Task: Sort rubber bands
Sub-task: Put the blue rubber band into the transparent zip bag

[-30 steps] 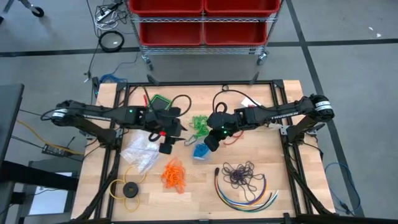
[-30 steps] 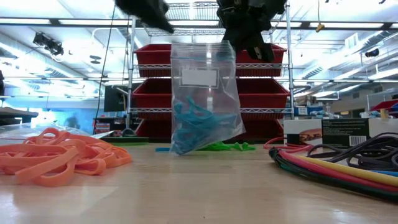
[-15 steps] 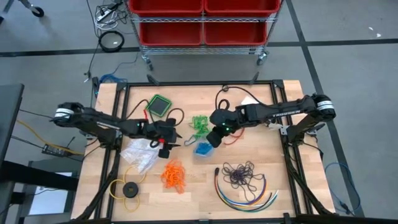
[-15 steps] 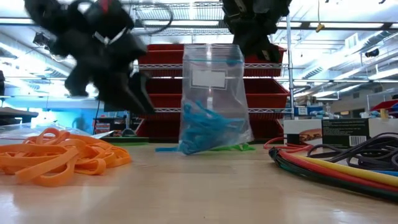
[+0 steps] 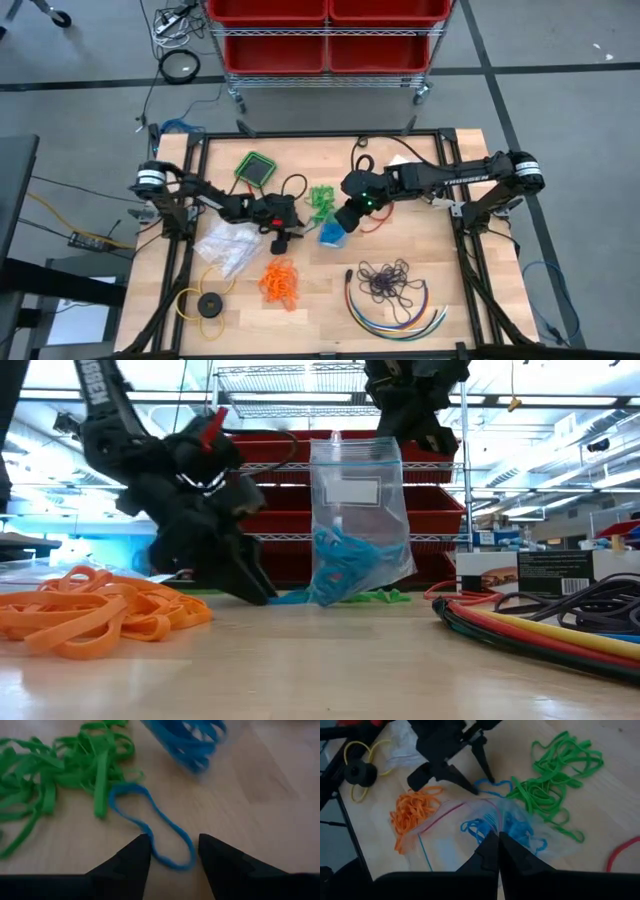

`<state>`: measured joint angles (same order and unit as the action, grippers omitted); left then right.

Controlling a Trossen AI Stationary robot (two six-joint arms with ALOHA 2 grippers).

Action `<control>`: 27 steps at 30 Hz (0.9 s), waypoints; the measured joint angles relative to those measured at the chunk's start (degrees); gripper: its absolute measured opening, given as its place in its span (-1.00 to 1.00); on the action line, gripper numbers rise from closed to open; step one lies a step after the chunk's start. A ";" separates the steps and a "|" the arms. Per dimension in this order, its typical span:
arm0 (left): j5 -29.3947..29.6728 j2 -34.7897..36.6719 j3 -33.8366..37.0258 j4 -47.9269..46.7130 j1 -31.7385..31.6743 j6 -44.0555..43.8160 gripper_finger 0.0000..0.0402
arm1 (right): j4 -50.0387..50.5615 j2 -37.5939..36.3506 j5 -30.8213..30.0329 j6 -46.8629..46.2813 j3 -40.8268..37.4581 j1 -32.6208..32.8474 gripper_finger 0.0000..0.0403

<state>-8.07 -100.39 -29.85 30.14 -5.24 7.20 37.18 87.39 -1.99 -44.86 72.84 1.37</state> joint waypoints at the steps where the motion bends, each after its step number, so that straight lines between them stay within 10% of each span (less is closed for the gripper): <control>1: 0.00 -1.06 -0.90 -0.20 -0.35 -0.02 -0.10 | -0.16 0.00 -0.02 0.01 0.02 0.14 -1.00; 9: 0.63 -1.63 -4.40 -6.64 -1.81 1.49 -0.92 | -0.13 0.00 -0.10 0.02 0.00 1.52 -1.00; 27: -4.22 31.16 -5.94 -21.38 5.87 5.24 -0.99 | -0.75 1.18 0.18 -5.09 0.02 1.55 -1.00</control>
<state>-12.29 -69.24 -35.79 8.76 0.63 12.45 36.43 88.57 -1.80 -49.95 72.86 2.92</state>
